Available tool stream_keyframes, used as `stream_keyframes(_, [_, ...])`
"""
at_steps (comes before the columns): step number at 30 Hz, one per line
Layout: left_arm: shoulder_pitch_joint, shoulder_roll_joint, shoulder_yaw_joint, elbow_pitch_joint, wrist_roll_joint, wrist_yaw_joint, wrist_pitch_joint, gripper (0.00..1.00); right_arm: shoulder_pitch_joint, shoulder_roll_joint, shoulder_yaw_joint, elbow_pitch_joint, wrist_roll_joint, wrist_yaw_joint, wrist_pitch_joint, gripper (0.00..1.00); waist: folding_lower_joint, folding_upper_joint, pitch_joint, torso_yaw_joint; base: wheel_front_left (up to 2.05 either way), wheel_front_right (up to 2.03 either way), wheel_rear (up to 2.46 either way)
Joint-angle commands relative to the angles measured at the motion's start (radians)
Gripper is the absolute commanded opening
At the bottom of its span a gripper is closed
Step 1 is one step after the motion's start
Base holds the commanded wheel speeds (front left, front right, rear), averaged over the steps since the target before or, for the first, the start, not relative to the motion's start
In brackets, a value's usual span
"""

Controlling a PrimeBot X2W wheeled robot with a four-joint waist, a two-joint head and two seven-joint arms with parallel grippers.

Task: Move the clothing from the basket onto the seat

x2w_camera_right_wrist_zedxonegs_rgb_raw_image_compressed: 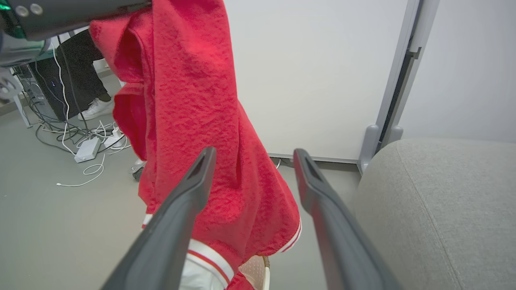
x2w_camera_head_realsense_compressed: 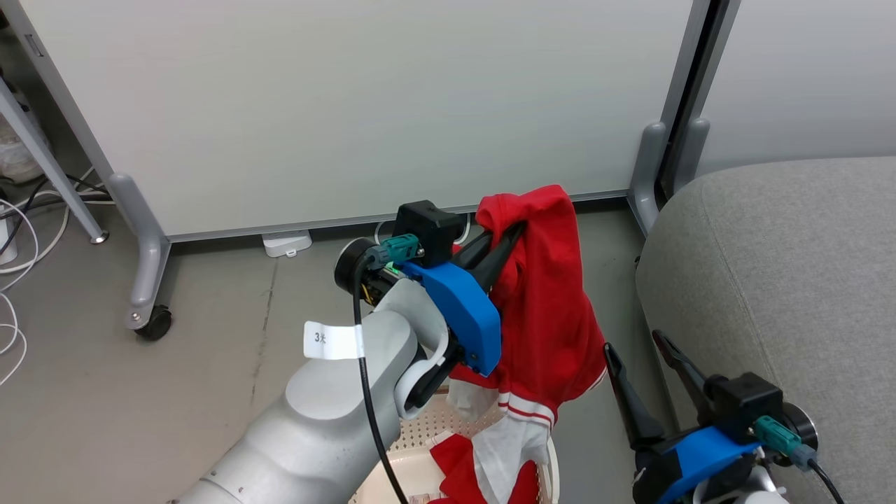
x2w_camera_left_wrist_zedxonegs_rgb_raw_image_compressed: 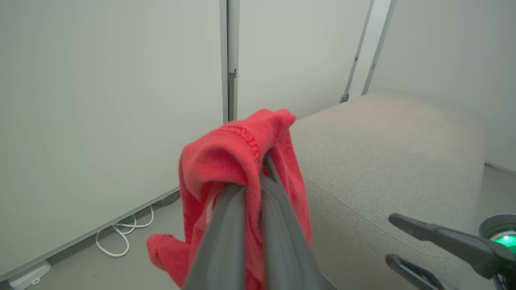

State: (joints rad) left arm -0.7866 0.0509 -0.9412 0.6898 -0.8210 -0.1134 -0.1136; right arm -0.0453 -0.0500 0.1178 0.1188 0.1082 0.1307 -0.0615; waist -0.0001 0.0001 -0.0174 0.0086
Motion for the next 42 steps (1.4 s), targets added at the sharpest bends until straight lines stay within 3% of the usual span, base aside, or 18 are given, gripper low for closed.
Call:
stream_keyframes(1, [-0.004, 0.000, -0.003, -0.004, -0.007, 0.008, -0.007, 0.00, -0.012, 0.000, 0.006, -0.004, 0.005, 0.000, 0.006, 1.00, 0.0001, -0.0001, 0.001, -0.001, 0.00, 0.00, 0.00])
stream_keyframes(14, [-0.028, -0.001, -0.049, -0.004, -0.041, 0.022, -0.013, 0.00, -0.196, 0.000, 0.133, 0.072, 0.027, 0.000, 0.059, 1.00, 0.0001, -0.0001, 0.012, -0.003, 0.00, 0.00, 0.00])
stream_keyframes(33, [-0.055, -0.001, -0.128, -0.037, -0.098, 0.026, -0.011, 0.00, -0.402, 0.000, 0.218, 0.404, 0.089, 0.000, 0.034, 1.00, 0.0001, -0.0001, 0.014, 0.026, 0.00, 0.00, 0.00])
stream_keyframes(42, [-0.067, 0.000, -0.175, -0.065, -0.130, 0.031, -0.018, 0.00, -0.498, 0.000, 0.261, 0.589, 0.138, 0.000, -0.029, 1.00, 0.0001, -0.0001, 0.014, 0.033, 0.00, 0.00, 0.00])
